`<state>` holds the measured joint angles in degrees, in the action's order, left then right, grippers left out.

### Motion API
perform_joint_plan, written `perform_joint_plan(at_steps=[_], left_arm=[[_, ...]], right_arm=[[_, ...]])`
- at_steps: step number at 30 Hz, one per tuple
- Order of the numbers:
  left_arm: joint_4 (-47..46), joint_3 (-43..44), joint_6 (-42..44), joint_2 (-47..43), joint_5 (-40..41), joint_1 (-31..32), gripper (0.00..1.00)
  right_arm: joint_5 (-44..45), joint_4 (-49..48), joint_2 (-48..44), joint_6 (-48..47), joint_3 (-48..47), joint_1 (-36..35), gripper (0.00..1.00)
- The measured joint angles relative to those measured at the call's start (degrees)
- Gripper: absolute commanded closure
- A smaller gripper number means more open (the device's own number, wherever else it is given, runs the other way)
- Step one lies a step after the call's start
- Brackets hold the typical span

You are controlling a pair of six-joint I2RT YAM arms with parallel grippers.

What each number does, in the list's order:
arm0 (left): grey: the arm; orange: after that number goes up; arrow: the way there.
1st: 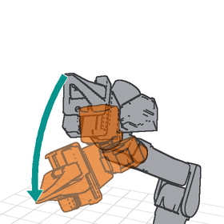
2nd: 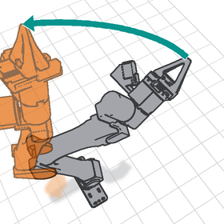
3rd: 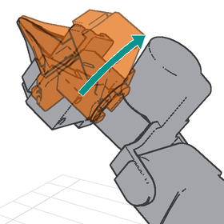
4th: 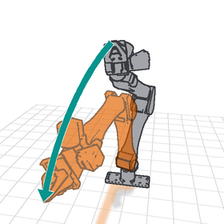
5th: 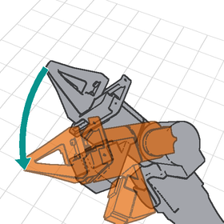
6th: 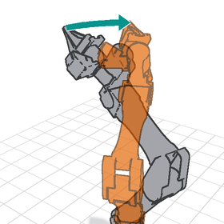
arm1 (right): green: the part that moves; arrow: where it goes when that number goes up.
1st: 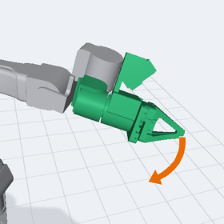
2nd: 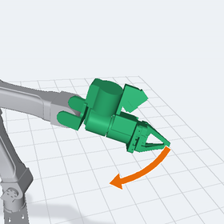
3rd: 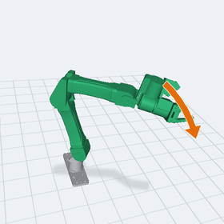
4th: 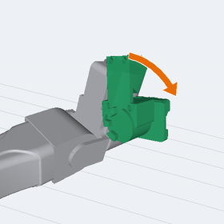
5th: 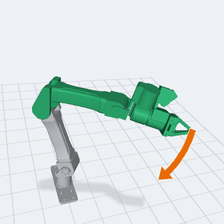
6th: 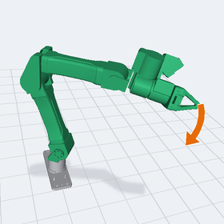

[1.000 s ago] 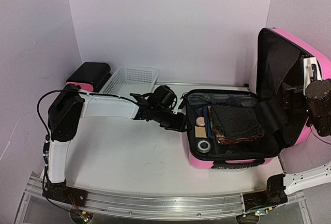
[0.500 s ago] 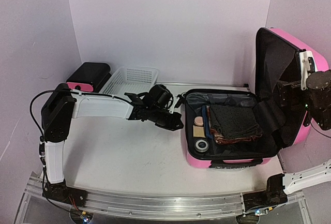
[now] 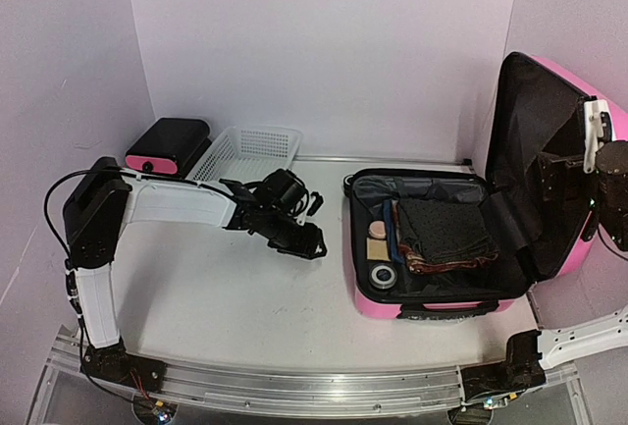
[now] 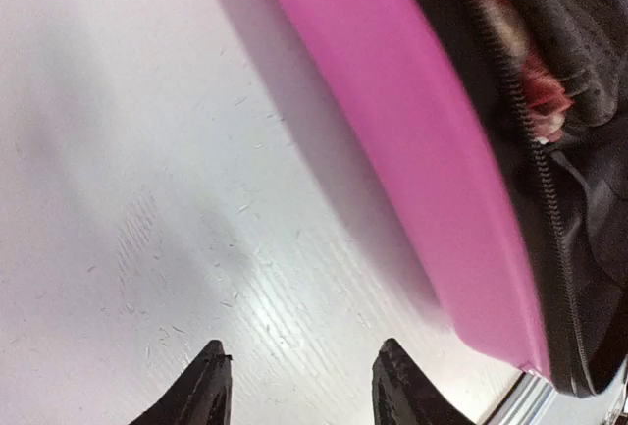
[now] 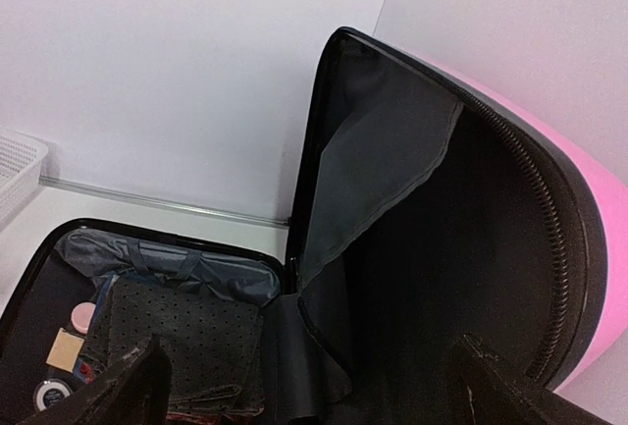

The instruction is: Open, take out, and arrange the luggage

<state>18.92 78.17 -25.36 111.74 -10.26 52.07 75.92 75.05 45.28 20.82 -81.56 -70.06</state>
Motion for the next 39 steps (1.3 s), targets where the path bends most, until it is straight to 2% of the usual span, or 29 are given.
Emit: perform_joint_plan(at_steps=[5,8,10,18,19,23,26,32,37,39], left_arm=[[0.1,0.0,-0.2,-5.5,-2.5,0.0,0.11],[-0.9,1.0,-0.6,-7.1,-4.6,0.1,0.05],[-1.4,3.5,-1.7,-6.4,-6.0,0.2,0.05],[-4.0,15.1,-3.6,5.3,-5.5,1.9,0.32],[-3.8,15.5,-3.6,6.3,-5.0,2.1,0.37],[-2.8,17.2,-3.0,10.6,-3.3,2.1,0.67],[-3.2,17.9,-2.8,10.8,-3.2,2.4,0.81],[-2.6,16.5,-4.5,9.5,-0.9,2.4,0.92],[-4.0,13.7,-4.7,7.8,0.5,2.3,0.93],[-4.5,12.8,-4.7,7.3,1.0,2.3,0.89]], right_arm=[[-2.9,0.2,1.6,0.2,0.3,0.0,0.02],[-4.9,0.2,2.5,0.2,0.3,0.1,0.02],[-6.1,0.2,3.0,0.2,0.3,0.1,0.02],[-9.6,0.2,3.4,1.0,0.3,0.1,0.02],[-10.0,0.2,3.4,1.1,0.3,0.1,0.02],[-12.8,0.1,3.4,1.1,0.3,0.1,0.02],[-17.6,-0.7,3.6,-0.4,0.3,0.1,0.02],[-30.1,-5.1,6.2,-3.9,0.7,0.1,0.02],[-33.3,-8.8,10.7,-4.1,3.6,0.1,0.02],[-33.2,-9.9,13.3,-4.0,4.2,0.1,0.02]])
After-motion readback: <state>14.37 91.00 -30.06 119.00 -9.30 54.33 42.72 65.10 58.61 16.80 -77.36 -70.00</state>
